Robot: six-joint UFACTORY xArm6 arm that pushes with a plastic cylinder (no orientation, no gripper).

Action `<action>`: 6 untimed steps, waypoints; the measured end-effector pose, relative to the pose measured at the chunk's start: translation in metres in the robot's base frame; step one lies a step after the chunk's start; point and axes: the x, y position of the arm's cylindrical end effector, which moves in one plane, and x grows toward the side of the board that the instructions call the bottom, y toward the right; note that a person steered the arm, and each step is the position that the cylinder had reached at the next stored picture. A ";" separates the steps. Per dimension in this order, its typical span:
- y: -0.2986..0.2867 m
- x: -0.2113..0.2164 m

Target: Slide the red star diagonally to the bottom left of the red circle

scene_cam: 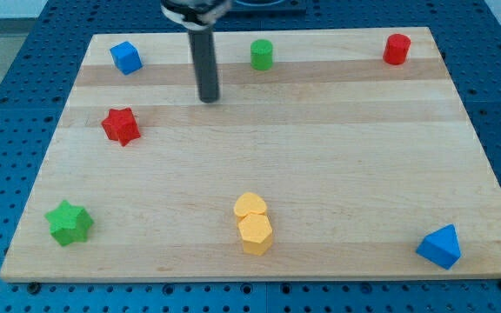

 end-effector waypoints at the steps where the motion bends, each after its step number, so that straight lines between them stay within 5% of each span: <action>1: -0.052 -0.028; 5: -0.154 -0.017; 6: -0.176 0.015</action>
